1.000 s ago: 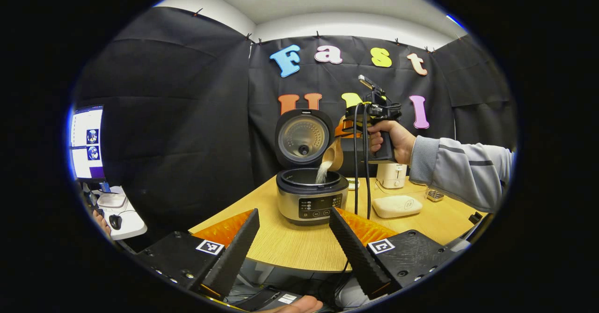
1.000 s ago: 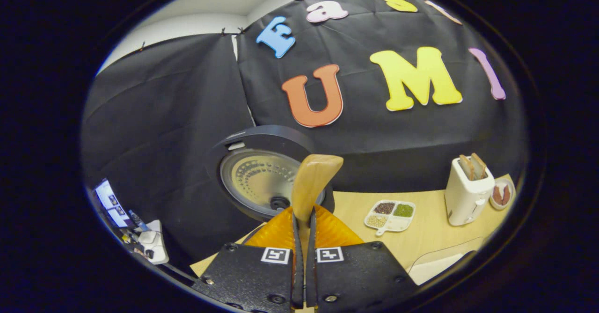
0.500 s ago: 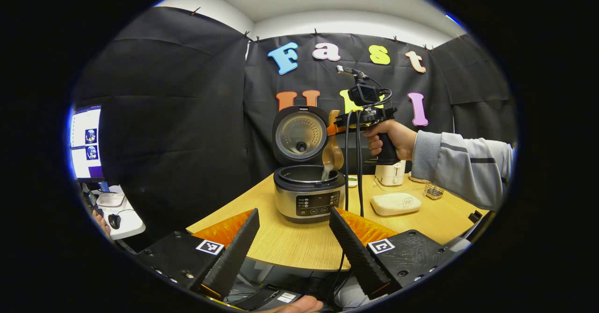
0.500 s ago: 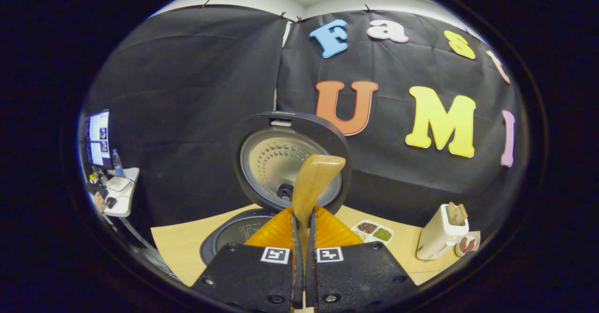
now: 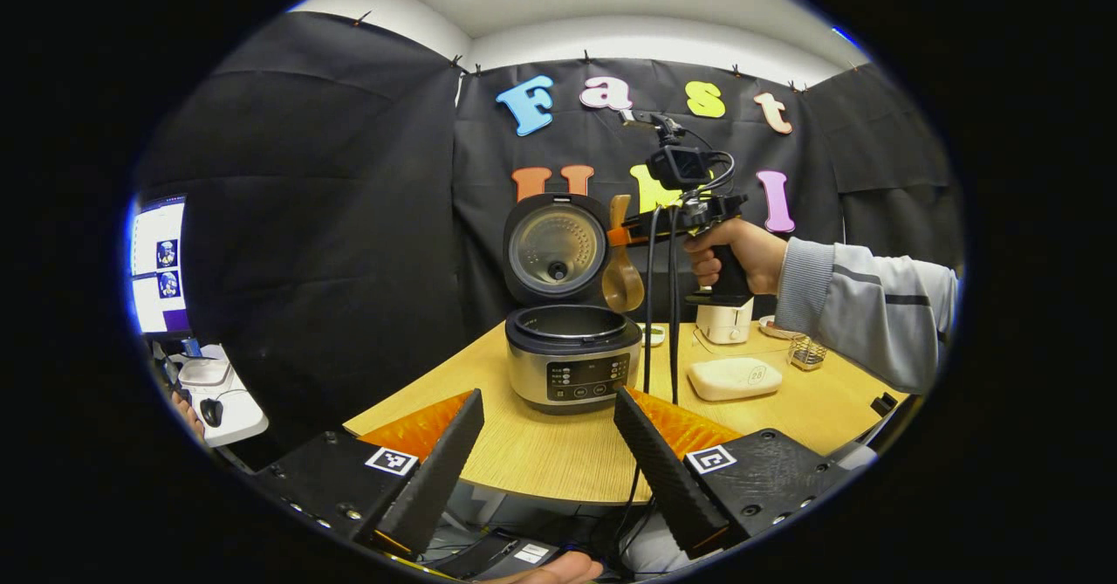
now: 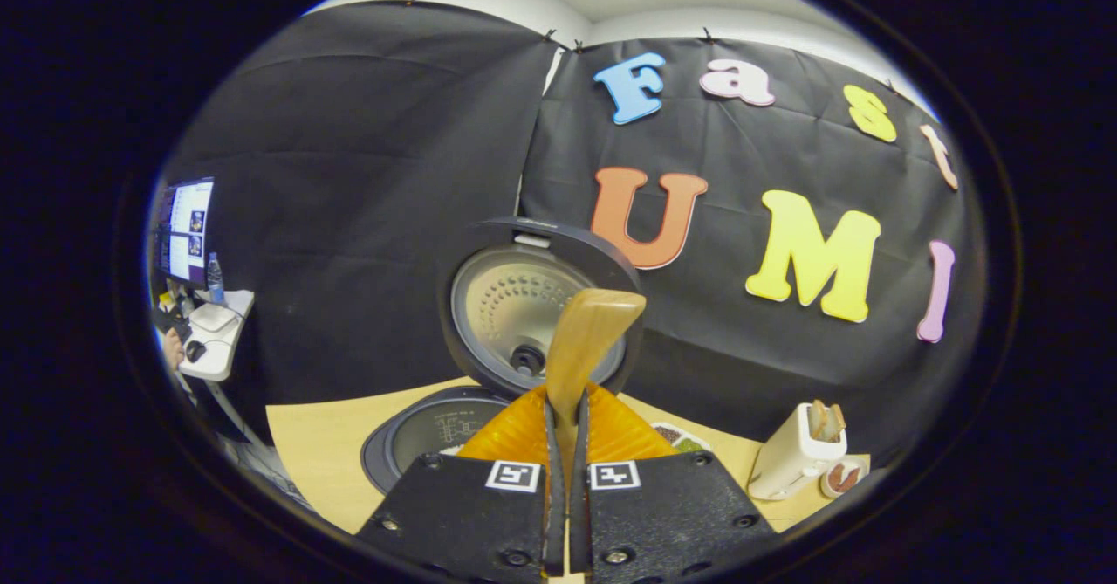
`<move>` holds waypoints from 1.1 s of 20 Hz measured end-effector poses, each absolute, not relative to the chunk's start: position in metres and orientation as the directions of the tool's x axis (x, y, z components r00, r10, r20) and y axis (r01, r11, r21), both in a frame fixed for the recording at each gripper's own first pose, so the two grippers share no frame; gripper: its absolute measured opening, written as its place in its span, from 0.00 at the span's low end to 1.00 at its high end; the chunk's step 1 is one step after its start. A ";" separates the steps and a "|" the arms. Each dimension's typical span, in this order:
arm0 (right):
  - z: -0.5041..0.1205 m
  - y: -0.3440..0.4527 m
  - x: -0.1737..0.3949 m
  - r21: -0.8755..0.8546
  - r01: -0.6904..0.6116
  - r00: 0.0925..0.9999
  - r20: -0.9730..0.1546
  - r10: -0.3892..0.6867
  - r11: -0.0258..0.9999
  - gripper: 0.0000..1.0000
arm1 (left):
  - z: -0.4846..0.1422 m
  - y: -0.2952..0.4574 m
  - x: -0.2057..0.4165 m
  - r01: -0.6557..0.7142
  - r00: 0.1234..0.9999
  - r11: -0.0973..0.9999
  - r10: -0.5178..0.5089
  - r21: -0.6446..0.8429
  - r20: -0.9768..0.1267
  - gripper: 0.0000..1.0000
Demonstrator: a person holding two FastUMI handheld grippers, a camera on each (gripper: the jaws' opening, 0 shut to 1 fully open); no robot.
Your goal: Close the left gripper, press the button to open the rice cooker; take a wooden spoon from the chopstick holder with the right hand, scoop a spoonful of rice and pour it into the rice cooker, then put the wooden spoon back into the chopstick holder.
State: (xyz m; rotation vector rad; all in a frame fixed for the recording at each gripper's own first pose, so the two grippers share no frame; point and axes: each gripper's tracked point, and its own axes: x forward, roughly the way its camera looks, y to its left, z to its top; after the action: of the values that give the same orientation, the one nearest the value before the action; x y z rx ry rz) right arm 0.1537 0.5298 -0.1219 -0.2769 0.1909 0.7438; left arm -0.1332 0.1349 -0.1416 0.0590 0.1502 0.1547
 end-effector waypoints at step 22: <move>-0.072 0.186 0.226 -0.099 -0.364 0.920 -0.195 0.341 0.926 0.08 | -0.109 0.045 -0.092 -0.060 0.991 0.998 0.064 0.035 -0.118 0.96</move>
State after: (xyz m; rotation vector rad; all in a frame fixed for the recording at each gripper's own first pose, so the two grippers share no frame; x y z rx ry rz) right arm 0.2261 0.1858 -0.0724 -0.1347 0.1766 0.3631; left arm -0.0919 0.0450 -0.1086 0.0313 0.1190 0.0625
